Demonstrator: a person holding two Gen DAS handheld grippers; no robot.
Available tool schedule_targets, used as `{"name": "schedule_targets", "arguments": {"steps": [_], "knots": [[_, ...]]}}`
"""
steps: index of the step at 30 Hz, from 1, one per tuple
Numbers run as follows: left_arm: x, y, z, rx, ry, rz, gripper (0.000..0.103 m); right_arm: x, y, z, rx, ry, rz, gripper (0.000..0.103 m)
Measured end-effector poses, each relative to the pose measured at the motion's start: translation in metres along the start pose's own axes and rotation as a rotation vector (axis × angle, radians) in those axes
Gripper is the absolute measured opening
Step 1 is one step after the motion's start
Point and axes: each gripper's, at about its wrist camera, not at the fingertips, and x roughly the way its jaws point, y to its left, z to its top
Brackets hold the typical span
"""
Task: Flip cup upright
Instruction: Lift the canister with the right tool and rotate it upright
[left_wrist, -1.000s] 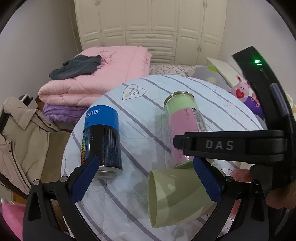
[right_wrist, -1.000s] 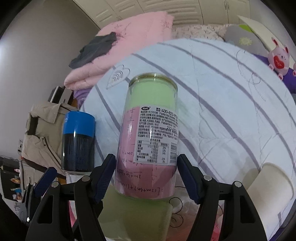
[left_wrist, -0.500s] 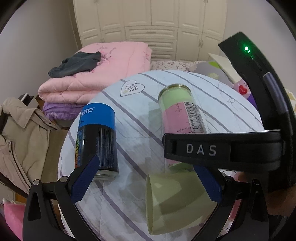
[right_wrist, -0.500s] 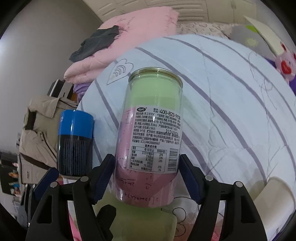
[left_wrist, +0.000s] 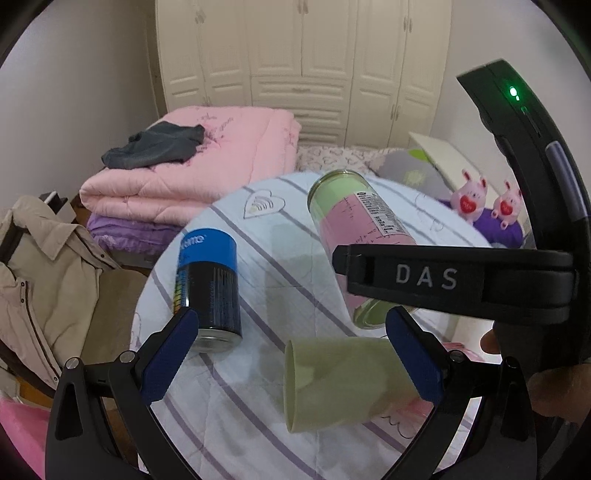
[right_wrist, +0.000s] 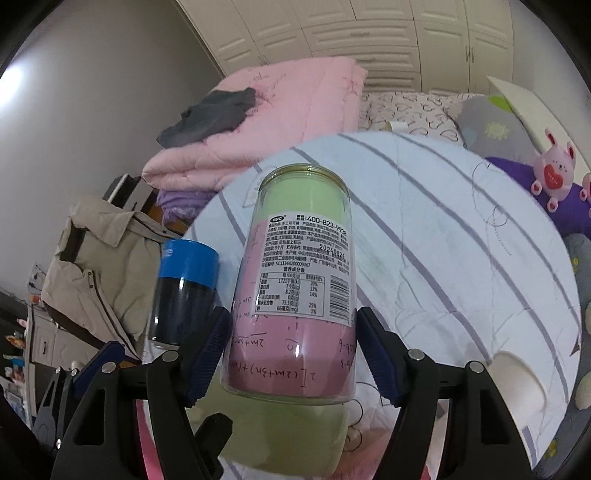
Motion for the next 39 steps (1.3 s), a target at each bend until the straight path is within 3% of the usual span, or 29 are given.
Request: {"name": "schedule_targets", "arguments": {"steps": [8, 14, 19, 32, 39], "knots": [[-0.049, -0.005, -0.019, 0.020, -0.040, -0.044, 0.102, -0.049, 0.010, -0.025, -0.022, -0.058, 0.005, 0.071], [-0.083, -0.010, -0.056, 0.062, -0.059, -0.115, 0.103, -0.094, 0.013, -0.072, -0.022, -0.122, -0.019, 0.071], [-0.102, -0.011, -0.091, 0.097, -0.068, -0.115, 0.103, -0.116, 0.008, -0.117, -0.001, -0.149, -0.039, 0.071], [-0.119, -0.005, -0.156, 0.139, -0.042, -0.070, 0.103, -0.104, -0.006, -0.216, 0.057, -0.072, 0.001, 0.071], [-0.111, -0.012, -0.171, 0.192, -0.020, -0.071, 0.103, -0.097, -0.014, -0.240, 0.115, -0.054, 0.010, 0.071]]}}
